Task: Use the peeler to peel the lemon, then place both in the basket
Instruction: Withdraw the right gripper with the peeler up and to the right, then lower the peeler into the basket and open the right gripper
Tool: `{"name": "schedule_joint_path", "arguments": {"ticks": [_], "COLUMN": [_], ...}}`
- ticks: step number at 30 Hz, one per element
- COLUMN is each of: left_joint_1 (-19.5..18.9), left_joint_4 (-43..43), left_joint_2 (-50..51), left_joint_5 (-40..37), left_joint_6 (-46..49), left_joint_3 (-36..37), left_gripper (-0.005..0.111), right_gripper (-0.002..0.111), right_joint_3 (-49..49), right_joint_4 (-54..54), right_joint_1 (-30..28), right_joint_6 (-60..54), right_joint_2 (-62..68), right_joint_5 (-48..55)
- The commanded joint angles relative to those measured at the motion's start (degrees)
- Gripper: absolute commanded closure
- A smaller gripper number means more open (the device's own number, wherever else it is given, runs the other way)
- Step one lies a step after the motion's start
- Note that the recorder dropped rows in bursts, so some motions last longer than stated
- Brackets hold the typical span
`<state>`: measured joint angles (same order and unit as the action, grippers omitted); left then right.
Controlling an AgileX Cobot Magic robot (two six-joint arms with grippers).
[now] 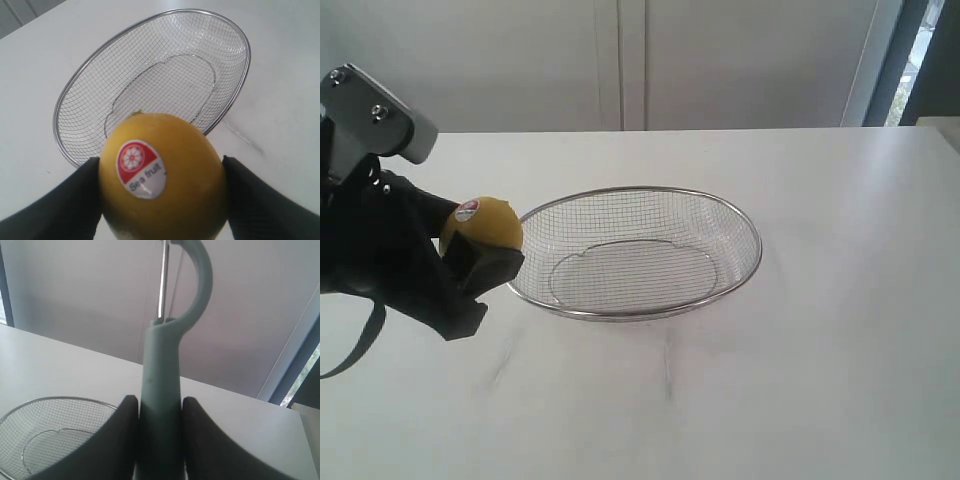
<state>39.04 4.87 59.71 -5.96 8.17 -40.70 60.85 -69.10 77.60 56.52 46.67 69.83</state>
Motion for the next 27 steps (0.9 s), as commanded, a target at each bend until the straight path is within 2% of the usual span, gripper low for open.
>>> {"name": "schedule_joint_path", "arguments": {"ticks": [1,6,9,10,12,13,15,18,21,27], "left_joint_1": [-0.1,-0.1,-0.1,-0.1,-0.1,-0.1,-0.1,-0.1,-0.1,-0.1], "left_joint_4": [0.5,0.4,0.4,0.4,0.4,0.4,0.4,0.4,0.4,0.4], "left_joint_2": [-0.4,-0.4,-0.4,-0.4,-0.4,-0.4,-0.4,-0.4,-0.4,-0.4], "left_joint_5": [0.1,0.1,0.1,0.2,0.2,0.2,0.3,0.3,0.5,0.8], "left_joint_6": [-0.5,-0.4,-0.4,-0.4,-0.4,-0.4,-0.4,-0.6,-0.6,-0.6], "left_joint_3": [-0.6,-0.6,-0.6,-0.6,-0.6,-0.6,-0.6,-0.6,-0.6,-0.6], "left_gripper": [0.107,0.107,0.107,0.107,0.107,0.107,0.107,0.107,0.107,0.107], "right_gripper": [0.108,0.108,0.108,0.108,0.108,0.108,0.108,0.108,0.108,0.108], "right_joint_3": [0.3,0.3,0.3,0.3,0.3,0.3,0.5,2.4,6.0,11.0], "right_joint_4": [-0.6,3.6,10.1,13.1,17.3,22.3,30.6,41.4,49.9,58.1], "right_joint_1": [-1.6,-11.7,-21.8,-26.8,-32.3,-36.4,-41.0,-44.8,-45.7,-46.3], "right_joint_6": [-1.0,-2.7,-7.8,-8.4,-10.8,-14.8,-21.5,-33.3,-42.8,-50.9], "right_joint_2": [1.3,7.7,14.5,17.5,20.7,23.2,27.1,33.6,40.2,51.7], "right_joint_5": [-0.5,-11.9,-23.9,-29.0,-34.8,-40.8,-46.0,-47.4,-48.0,-47.3]}}
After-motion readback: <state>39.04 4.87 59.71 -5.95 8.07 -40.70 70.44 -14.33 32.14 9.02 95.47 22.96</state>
